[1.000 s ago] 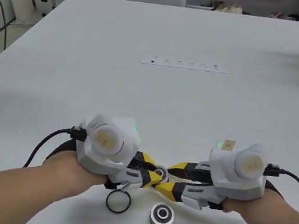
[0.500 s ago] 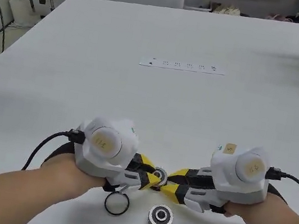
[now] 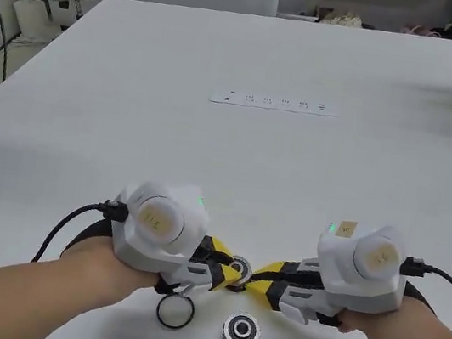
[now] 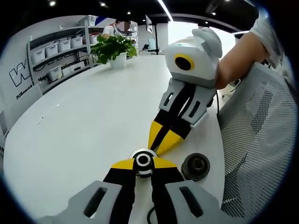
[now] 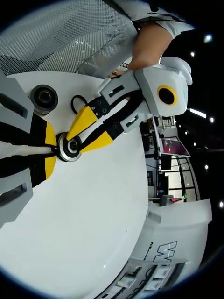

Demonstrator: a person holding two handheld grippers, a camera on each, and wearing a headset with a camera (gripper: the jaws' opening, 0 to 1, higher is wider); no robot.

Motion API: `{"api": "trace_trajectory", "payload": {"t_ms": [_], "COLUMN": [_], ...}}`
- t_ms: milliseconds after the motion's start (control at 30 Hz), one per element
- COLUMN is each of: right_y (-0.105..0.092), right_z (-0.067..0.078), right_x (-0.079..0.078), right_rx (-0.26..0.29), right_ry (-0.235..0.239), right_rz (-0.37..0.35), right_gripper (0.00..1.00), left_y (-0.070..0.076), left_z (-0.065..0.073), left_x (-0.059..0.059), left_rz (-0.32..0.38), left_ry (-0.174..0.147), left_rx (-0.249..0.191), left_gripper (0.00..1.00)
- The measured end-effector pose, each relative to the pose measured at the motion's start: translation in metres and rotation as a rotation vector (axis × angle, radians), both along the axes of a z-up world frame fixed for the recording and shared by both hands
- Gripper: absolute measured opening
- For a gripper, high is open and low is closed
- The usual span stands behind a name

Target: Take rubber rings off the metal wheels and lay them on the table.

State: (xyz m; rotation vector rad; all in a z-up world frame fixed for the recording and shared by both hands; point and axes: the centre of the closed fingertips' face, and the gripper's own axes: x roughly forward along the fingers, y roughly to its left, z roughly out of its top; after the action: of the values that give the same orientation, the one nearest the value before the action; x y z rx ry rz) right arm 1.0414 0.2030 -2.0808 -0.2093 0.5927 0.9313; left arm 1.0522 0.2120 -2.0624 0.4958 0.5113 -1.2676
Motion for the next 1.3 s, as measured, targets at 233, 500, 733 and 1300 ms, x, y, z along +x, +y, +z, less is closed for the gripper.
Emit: {"api": "trace_trajectory", "payload": {"t_ms": [233,500,733,1300], "right_y": [-0.0007,-0.0013,-0.0025,-0.0094], "right_z": [-0.0002,0.0004,0.0023,0.0068], "right_x": [0.0016,0.0008,0.0002,0.0084], "right_rx": [-0.019,-0.093,-0.121,0.182], "right_ry": [-0.002,-0.041,-0.054,0.174], "right_rz": [-0.011,0.01,0.015,-0.211], "right_gripper": [0.0,0.0,0.0,0.0], "left_y": [0.0002,-0.0003,-0.0003,-0.0006], "left_z": [0.0,0.0001,0.0001,0.0], "left_x": [-0.0003,-0.0005,-0.0002,0.0], "left_rz": [0.0,0.005,0.008,0.013], "left_ry": [-0.005,-0.011,-0.013,-0.013], "left_rx": [0.001,0.005,0.005,0.003], "left_gripper": [0.07,0.06,0.06,0.06]}}
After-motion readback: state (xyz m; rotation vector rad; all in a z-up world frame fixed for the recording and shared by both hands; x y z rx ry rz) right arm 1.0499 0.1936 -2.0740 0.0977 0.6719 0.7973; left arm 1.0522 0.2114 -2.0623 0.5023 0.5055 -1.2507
